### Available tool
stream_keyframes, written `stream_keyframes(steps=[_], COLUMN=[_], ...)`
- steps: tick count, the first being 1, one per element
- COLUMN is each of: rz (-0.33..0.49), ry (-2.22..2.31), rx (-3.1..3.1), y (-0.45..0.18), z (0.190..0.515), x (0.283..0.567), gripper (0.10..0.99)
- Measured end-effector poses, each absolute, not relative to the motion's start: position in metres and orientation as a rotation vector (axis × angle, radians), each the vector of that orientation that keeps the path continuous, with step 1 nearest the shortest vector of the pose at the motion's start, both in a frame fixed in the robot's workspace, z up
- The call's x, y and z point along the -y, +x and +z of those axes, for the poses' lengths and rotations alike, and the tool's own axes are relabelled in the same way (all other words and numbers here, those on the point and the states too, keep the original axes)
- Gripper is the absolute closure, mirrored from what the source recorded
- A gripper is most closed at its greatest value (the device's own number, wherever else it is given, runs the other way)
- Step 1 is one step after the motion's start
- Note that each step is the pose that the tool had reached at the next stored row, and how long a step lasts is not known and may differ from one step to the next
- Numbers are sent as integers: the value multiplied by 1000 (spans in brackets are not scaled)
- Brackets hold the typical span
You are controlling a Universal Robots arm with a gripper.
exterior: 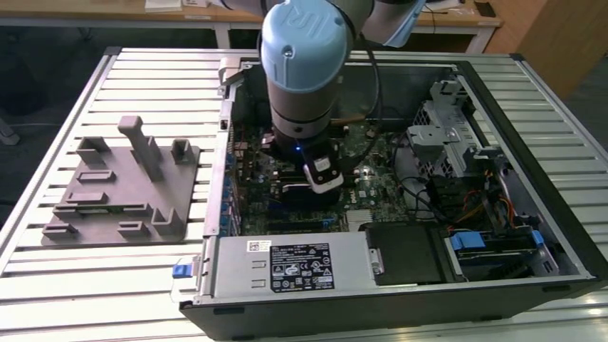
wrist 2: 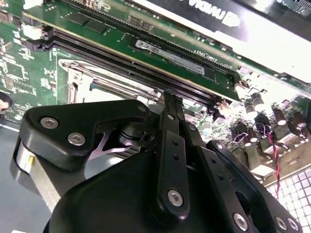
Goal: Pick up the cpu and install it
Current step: 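Install the second cpu locking lever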
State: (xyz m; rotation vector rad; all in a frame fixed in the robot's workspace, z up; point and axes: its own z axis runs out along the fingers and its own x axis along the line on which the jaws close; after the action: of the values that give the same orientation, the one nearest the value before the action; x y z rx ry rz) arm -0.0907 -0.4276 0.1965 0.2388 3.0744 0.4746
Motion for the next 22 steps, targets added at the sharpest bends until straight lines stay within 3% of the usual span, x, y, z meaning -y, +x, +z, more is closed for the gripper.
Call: stream_keyframes(steps=[22], rz=[496], ry=[238], rx=[-3072], y=[-95], z=[189], x=[424], gripper=[980])
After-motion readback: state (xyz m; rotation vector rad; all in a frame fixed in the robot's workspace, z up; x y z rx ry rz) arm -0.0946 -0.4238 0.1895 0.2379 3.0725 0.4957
